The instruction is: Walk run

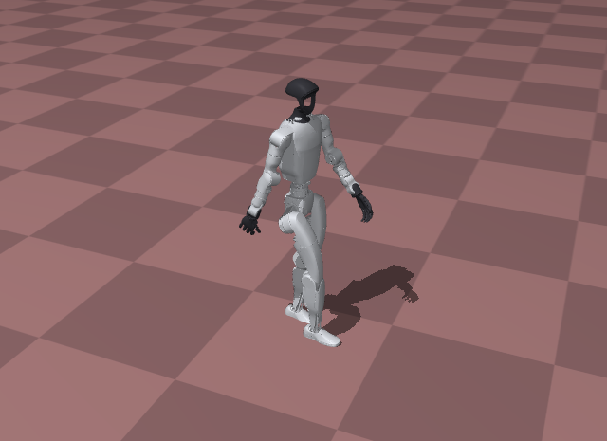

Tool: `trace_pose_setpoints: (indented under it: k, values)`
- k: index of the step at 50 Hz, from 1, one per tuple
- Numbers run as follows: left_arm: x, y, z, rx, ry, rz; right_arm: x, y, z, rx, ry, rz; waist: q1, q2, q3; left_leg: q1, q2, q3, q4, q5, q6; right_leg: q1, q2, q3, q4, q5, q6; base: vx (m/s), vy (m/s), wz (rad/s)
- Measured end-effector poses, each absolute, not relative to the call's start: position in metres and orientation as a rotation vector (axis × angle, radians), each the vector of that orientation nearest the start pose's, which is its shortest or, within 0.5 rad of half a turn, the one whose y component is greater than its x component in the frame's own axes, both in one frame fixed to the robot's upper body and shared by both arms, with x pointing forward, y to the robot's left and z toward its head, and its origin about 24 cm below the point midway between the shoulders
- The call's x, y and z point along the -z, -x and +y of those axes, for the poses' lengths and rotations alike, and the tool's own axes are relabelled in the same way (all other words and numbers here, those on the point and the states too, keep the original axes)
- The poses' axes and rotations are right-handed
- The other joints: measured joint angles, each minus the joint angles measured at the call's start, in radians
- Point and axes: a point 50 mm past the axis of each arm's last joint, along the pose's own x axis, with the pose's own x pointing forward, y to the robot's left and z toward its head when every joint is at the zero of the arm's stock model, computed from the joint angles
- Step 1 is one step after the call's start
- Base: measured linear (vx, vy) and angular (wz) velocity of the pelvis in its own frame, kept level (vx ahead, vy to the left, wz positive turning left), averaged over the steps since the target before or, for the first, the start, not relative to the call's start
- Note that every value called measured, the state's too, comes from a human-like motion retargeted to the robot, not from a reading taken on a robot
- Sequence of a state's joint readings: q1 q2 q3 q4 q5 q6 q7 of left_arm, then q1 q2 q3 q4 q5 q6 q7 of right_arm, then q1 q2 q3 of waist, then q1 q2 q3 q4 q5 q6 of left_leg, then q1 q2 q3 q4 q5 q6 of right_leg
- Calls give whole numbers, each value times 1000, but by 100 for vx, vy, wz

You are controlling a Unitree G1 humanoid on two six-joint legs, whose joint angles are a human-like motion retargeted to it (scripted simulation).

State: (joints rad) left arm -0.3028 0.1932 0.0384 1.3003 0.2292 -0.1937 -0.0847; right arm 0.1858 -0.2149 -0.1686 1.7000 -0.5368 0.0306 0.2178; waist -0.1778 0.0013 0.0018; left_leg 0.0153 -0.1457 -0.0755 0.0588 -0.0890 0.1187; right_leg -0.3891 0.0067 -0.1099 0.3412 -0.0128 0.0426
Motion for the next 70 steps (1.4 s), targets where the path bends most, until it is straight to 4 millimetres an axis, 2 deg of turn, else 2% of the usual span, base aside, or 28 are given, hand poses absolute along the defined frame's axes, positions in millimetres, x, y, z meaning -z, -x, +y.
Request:
trace_pose_setpoints:
  k: [2,5,7,9,12,15,18,20,23,24,29,32,34,37,40,42,45,48,52,53,55,57,59,60,63,65,67,70]
  values:
    - [117,-215,205,131,-328,805,156,107,-219,-282,147,1963,-26,-3,7,30,-14,-16,2,-15,2,-19,-16,-11,-97,21,-13,58,-6,76]
    - [120,-211,198,153,-292,808,156,107,-219,-272,137,1950,-59,0,12,72,-21,-34,9,-40,6,-35,-41,-80,-242,27,-9,67,-11,71]
    - [126,-201,195,173,-266,842,156,106,-220,-272,142,1943,-59,4,10,95,-20,-26,14,-55,10,-38,-44,-154,-307,18,-11,70,-17,25]
    - [134,-187,195,192,-254,898,157,103,-220,-277,150,1936,-56,10,4,112,-18,-18,23,-64,12,-32,-44,-199,-325,24,-52,68,-18,13]
    - [148,-156,198,220,-263,1021,158,98,-222,-281,169,1922,-60,22,-16,132,-14,-20,47,-55,-1,-9,-51,-235,-293,60,-128,70,-19,33]
    - [163,-112,205,238,-293,1185,160,92,-225,-264,199,1906,-86,44,-45,150,2,-41,89,12,-41,20,-33,-199,-301,141,-163,83,-26,50]
    - [172,-60,211,236,-317,1361,162,77,-228,-224,224,1877,-83,69,-67,131,42,-11,185,215,-141,57,-13,-126,-294,101,-171,83,-29,8]
    - [175,-27,214,221,-312,1465,165,59,-229,-197,240,1839,-86,56,-68,105,42,11,292,368,-227,103,-42,-187,-293,73,-164,64,-20,-4]
    - [173,10,223,203,-268,1587,170,19,-230,-180,291,1736,-81,10,-72,26,24,81,499,479,-337,151,-68,-177,-285,24,-164,56,-21,-40]
    - [172,20,226,203,-256,1619,171,4,-230,-175,311,1698,-78,-1,-72,-5,24,93,564,475,-345,165,-73,-171,-283,11,-163,55,-22,-32]
    - [168,58,229,163,-202,1708,167,-76,-229,-184,452,1483,-26,-49,-46,-162,60,134,725,260,-278,245,-58,-133,-287,-29,-168,48,-20,-69]
    - [164,78,227,110,-134,1751,159,-119,-227,-205,560,1338,5,-65,-31,-240,100,182,663,148,-180,284,-35,-90,-286,-46,-169,46,-14,-81]
    - [163,88,222,93,-81,1780,150,-146,-227,-223,628,1249,24,-58,-21,-279,117,196,566,115,-162,305,-8,-66,-285,-59,-170,45,-9,-72]
    - [161,100,216,92,-18,1812,136,-180,-227,-236,709,1139,47,-42,-2,-322,108,173,388,126,-165,343,38,-40,-285,-80,-175,49,-6,-59]
    - [160,105,210,111,8,1822,123,-207,-227,-207,746,1045,73,-25,21,-354,97,154,217,147,-183,388,86,-13,-290,-101,-178,52,-5,-56]
    - [161,106,208,124,2,1819,116,-218,-225,-176,738,991,96,-24,29,-384,82,158,118,155,-199,416,104,11,-292,-115,-176,48,-5,-56]
    - [161,107,208,140,-16,1815,111,-228,-223,-141,699,937,123,-24,34,-418,43,169,-15,107,-266,451,125,34,-291,-140,-172,65,-2,-27]
    - [161,106,209,141,-15,1816,111,-227,-223,-146,665,935,128,-27,35,-418,21,226,-71,85,-248,479,137,34,-283,-156,-164,72,3,-3]
    - [161,106,210,101,10,1815,123,-208,-222,-197,669,1024,169,-54,11,-404,17,243,-10,131,-114,498,127,75,-247,-130,-125,58,-1,-58]
    - [160,106,212,86,16,1814,128,-200,-222,-217,677,1062,183,-63,3,-397,3,189,-21,173,-90,504,122,81,-236,-109,-111,95,6,-77]
    - [160,107,214,54,28,1816,140,-176,-220,-263,692,1155,200,-77,-19,-367,2,200,-32,238,-70,515,101,65,-207,-42,-75,103,8,-76]
    - [159,107,217,19,45,1825,152,-145,-216,-314,692,1267,209,-95,-51,-352,11,221,-23,220,-40,508,73,61,-150,80,-12,100,8,-69]
    - [160,98,222,-24,60,1818,163,-112,-211,-352,663,1371,202,-93,-71,-332,20,220,-10,186,-31,486,82,89,-69,233,66,83,6,-21]
    - [161,89,224,-52,66,1802,167,-95,-209,-363,640,1416,190,-83,-75,-318,29,204,-6,170,-29,471,101,111,-19,301,105,56,1,34]
    - [169,47,228,-219,94,1672,173,-55,-211,-376,561,1521,173,-40,-79,-269,60,155,-2,126,-22,398,151,84,168,404,196,66,4,30]
    - [173,10,225,-316,133,1550,174,-31,-214,-379,525,1590,182,-14,-79,-245,85,145,5,100,-24,332,140,49,285,336,171,67,9,4]
    - [174,-30,218,-331,168,1416,175,-6,-217,-365,503,1651,160,17,-73,-214,92,127,8,84,-18,278,107,-14,338,242,115,62,12,62]
    - [169,-90,202,-222,182,1221,172,31,-221,-326,458,1729,121,50,-63,-168,94,92,9,63,-20,201,53,-72,338,88,23,51,10,94]
